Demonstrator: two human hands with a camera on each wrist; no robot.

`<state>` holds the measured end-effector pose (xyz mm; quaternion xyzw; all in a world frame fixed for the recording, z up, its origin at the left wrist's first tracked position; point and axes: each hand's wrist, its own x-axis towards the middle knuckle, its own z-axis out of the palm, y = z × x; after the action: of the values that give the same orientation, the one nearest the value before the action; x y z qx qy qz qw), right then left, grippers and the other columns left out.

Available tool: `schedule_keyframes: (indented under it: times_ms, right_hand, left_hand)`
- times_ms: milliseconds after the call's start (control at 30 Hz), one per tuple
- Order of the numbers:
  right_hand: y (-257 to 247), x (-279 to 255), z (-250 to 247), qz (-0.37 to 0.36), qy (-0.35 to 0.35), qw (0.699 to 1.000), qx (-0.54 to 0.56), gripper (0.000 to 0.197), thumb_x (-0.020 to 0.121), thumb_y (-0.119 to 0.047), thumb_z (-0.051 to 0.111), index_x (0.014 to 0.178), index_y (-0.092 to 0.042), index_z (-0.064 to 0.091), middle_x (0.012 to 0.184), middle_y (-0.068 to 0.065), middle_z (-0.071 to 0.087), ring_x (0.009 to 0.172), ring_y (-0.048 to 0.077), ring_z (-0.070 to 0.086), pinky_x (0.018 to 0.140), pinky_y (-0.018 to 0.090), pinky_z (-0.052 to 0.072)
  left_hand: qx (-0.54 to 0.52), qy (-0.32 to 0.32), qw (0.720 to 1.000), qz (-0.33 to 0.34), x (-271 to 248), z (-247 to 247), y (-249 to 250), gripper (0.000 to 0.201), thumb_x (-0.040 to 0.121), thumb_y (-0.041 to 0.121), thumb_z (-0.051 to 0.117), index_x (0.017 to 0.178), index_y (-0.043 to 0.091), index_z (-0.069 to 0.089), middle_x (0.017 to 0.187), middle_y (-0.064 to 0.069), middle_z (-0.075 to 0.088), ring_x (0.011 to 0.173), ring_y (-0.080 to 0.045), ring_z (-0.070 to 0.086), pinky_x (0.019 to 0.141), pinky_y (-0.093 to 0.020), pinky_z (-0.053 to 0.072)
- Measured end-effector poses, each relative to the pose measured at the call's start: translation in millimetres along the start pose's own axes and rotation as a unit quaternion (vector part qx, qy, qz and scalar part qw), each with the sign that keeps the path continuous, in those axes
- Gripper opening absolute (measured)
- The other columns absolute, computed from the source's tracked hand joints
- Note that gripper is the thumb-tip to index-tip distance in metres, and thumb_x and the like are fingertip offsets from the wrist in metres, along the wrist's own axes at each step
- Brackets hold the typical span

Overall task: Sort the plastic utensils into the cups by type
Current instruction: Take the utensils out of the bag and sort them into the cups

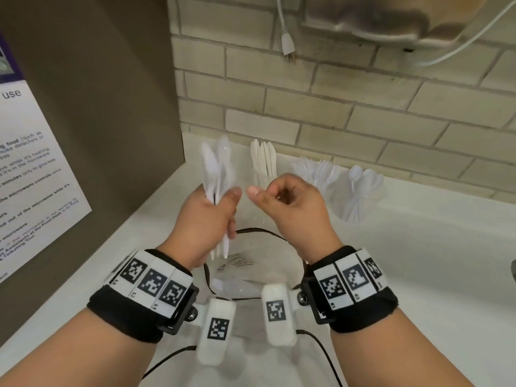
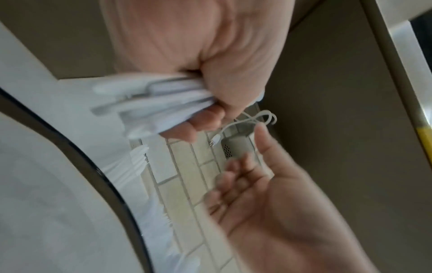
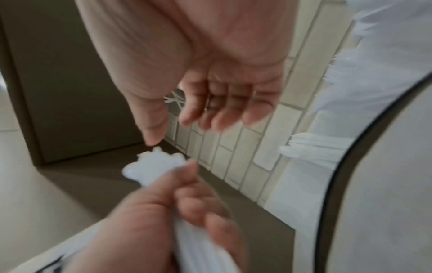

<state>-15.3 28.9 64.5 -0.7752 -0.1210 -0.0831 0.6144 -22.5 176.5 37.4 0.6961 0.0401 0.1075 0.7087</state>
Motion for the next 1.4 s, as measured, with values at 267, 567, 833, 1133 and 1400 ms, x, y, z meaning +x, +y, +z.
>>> schedule_keyframes:
  times_ms: [267, 567, 833, 1133, 1400]
  right_hand:
    - [-13.8, 2.8, 1.4, -0.103, 0.008, 0.984, -0.145, 0.018, 0.083, -0.032, 0.071, 0.099, -0.03, 0.064, 0.095, -0.008, 0.058, 0.057, 0.003, 0.05, 0.067, 0.015, 0.045]
    - [-16.9, 9.3, -1.8, -0.076, 0.028, 0.972, -0.221, 0.009, 0.087, -0.027, 0.063, 0.081, -0.02, 0.063, 0.091, -0.002, 0.064, 0.065, 0.004, 0.05, 0.059, 0.008, 0.035]
    - [-16.2, 9.9, 0.0, -0.07, 0.063, 0.967, -0.238, 0.012, 0.087, -0.013, 0.051, 0.074, -0.012, 0.052, 0.087, 0.008, 0.059, 0.067, 0.01, 0.048, 0.054, 0.009, 0.033]
    - [-35.3, 10.0, -11.6, -0.062, 0.16, 0.983, -0.059, 0.013, 0.093, -0.012, 0.047, 0.082, -0.012, 0.053, 0.066, -0.003, 0.056, 0.061, 0.014, 0.056, 0.061, 0.034, 0.056]
    - [-19.7, 3.5, -1.8, -0.079, 0.109, 0.983, -0.128, 0.008, 0.089, -0.01, 0.054, 0.081, -0.012, 0.054, 0.062, -0.01, 0.052, 0.056, -0.003, 0.05, 0.052, 0.009, 0.041]
  left_hand:
    - [0.111, -0.09, 0.99, -0.008, -8.4, 11.4, -9.4, 0.025, 0.091, 0.029, 0.059, 0.113, 0.019, 0.054, 0.087, -0.009, 0.063, 0.057, -0.013, 0.059, 0.055, -0.027, 0.053]
    - [0.217, -0.098, 0.971, 0.031, -11.6, 14.6, -13.8, 0.032, 0.087, 0.035, 0.063, 0.106, 0.014, 0.046, 0.087, -0.011, 0.061, 0.062, -0.023, 0.062, 0.053, -0.039, 0.056]
    - [0.354, -0.026, 0.93, 0.098, -18.6, 17.2, -11.9, 0.032, 0.089, 0.033, 0.059, 0.101, 0.012, 0.037, 0.074, 0.002, 0.052, 0.066, -0.02, 0.054, 0.052, -0.029, 0.04]
    - [0.331, -0.026, 0.936, 0.117, -19.2, 17.3, -14.1, 0.025, 0.091, 0.027, 0.057, 0.097, 0.011, 0.039, 0.072, -0.003, 0.053, 0.063, -0.022, 0.054, 0.052, -0.031, 0.041]
    - [0.267, -0.018, 0.958, 0.1, -18.2, 21.5, -4.1, 0.038, 0.08, 0.037, 0.07, 0.099, 0.018, 0.043, 0.079, 0.008, 0.054, 0.067, -0.003, 0.053, 0.048, -0.012, 0.037]
